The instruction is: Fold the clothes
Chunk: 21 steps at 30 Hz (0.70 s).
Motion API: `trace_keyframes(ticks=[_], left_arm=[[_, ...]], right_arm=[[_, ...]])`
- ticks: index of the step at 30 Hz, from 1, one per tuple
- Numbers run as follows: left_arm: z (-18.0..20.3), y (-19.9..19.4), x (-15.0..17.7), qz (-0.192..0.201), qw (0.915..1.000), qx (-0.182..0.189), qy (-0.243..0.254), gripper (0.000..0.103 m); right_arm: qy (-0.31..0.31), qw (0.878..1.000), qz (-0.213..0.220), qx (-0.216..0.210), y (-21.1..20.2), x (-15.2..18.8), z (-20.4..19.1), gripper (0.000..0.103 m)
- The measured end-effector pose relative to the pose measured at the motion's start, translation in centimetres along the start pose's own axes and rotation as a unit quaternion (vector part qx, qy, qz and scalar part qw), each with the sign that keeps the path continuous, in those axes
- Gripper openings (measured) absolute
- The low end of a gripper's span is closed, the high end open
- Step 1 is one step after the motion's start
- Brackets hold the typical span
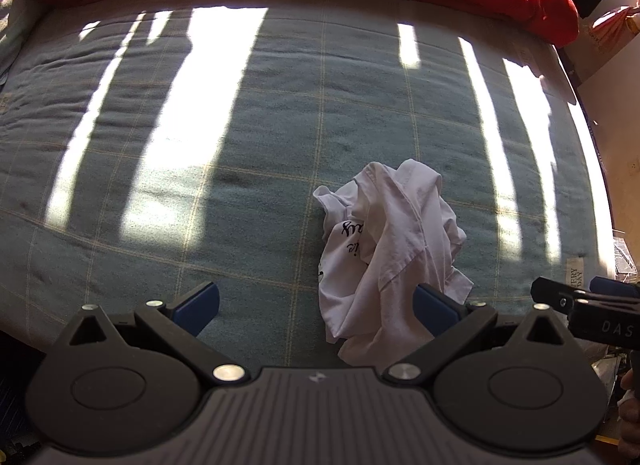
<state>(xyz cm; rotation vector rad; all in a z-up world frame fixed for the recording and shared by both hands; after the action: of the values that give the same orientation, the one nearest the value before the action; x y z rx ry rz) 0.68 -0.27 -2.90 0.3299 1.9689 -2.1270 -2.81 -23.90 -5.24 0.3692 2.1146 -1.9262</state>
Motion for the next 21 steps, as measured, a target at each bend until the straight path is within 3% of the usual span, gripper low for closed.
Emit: trace_keyframes(ticks=[5, 21], left_arm=[[-0.4, -0.1, 0.0, -0.011, 0.9995, 0.030, -0.005, 0.102], [0.0, 0.1, 0.0, -0.006, 0.9999, 0.012, -0.007, 0.102]], right_arm=[[0.000, 1.000, -0.003, -0.001, 0.1, 0.2, -0.1, 0.103], [0.000, 1.000, -0.003, -0.002, 0.3, -0.1, 0.1, 0.103]])
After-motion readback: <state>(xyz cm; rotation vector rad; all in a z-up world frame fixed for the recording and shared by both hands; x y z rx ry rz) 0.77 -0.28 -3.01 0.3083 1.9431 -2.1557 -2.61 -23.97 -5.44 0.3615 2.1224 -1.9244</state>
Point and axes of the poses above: each gripper's, at about its wrist camera, not at the fingertips, and y roughly the way its jaws point, z to its right, x to its underside, the point moved 3 cm from there along y, roughly the way its jaws point, and after that the axes turned 5 degrees about z, right-handed, at the moved point
